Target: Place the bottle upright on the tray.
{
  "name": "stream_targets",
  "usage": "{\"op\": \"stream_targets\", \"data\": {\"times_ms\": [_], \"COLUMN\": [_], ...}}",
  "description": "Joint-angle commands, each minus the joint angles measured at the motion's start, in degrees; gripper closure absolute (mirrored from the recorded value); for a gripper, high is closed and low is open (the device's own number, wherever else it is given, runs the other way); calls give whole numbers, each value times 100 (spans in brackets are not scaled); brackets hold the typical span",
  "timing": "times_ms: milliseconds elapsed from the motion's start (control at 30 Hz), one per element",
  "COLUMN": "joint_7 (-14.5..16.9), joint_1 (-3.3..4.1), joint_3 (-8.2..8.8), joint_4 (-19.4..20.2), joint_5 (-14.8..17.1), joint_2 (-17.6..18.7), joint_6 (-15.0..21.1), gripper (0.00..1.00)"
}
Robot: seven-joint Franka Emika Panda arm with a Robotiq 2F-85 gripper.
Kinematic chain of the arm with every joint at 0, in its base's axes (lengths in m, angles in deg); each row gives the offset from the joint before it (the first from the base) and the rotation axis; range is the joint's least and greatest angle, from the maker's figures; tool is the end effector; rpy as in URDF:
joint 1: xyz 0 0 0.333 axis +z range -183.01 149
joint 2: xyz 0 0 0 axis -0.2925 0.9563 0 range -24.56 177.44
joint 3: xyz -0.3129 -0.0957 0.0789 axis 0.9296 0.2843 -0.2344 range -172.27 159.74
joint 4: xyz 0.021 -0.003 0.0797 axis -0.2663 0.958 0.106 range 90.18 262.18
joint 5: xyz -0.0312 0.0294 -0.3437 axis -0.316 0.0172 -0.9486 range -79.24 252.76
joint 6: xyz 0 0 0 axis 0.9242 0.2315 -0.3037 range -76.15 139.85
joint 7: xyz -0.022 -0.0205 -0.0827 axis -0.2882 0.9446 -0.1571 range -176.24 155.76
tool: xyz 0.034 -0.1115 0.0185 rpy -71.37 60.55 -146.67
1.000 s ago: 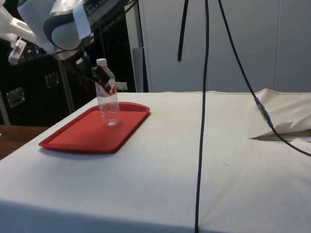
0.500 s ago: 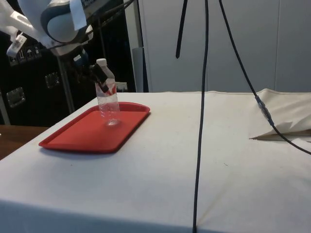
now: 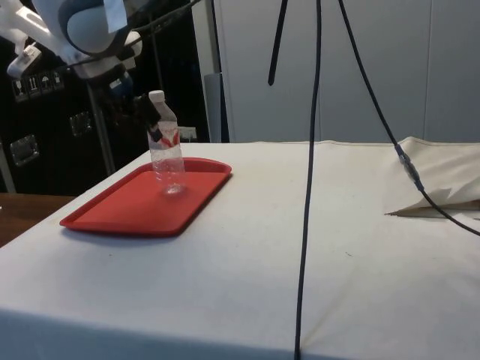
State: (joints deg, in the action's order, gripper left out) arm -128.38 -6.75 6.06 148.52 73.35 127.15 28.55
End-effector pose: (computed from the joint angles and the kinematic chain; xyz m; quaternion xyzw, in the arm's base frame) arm 0.7240 0.0042 0.3104 0.5451 -0.8122 0.1286 0.1633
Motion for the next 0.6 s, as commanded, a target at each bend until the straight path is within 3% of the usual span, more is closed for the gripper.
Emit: {"op": "stream_targets", "data": {"times_ms": [0, 133, 167, 200, 400, 433, 467, 567], "joint_7": [34, 40, 11, 40, 52, 17, 52, 63], "joint_1": [-40, -40, -6, -40, -40, -6, -40, -34], "joint_3": [-46, -40, 0, -40, -52, -11, -52, -52], "joint_4": [6, 6, 0, 6, 6, 0, 6, 6], "joint_5": [92, 149, 86, 160, 206, 143, 212, 229], "joint_2": [-46, -97, -63, -109, -223, -195, -235, -292], "joint_6": [46, 29, -6, 23, -6, -34, -6, -23], "gripper": [0, 0, 0, 0, 0, 0, 0, 0]}}
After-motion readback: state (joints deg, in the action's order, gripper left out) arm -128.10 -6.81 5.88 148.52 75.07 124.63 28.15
